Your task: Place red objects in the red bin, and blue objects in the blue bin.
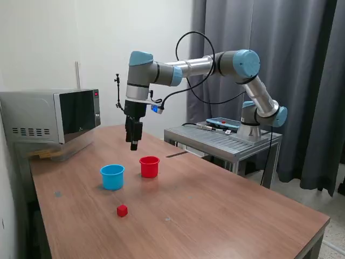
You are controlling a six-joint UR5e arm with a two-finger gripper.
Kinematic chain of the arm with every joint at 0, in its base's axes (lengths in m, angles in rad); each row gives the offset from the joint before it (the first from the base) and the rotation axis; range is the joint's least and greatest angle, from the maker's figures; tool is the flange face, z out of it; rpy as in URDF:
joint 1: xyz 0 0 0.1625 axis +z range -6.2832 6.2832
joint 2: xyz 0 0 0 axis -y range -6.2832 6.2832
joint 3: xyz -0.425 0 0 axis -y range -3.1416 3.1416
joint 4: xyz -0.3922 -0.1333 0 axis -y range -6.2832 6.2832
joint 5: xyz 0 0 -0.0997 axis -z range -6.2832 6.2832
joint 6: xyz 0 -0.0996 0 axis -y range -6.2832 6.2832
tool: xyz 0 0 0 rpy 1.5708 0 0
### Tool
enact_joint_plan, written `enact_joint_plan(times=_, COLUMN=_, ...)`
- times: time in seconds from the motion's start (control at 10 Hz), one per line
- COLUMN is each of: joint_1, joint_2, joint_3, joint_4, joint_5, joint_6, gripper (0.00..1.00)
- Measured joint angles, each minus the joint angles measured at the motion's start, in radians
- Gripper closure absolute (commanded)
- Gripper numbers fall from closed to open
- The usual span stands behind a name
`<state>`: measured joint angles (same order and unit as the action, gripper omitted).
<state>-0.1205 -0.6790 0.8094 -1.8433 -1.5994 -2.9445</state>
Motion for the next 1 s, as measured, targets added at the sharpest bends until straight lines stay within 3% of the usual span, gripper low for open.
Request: enact_joint_plan(times=1.0, joint_1=0.048, joint_2=0.115, joint_3=-0.105, joint_4=-0.031, joint_5=0.036, joint_6=-0.056, gripper=0.00)
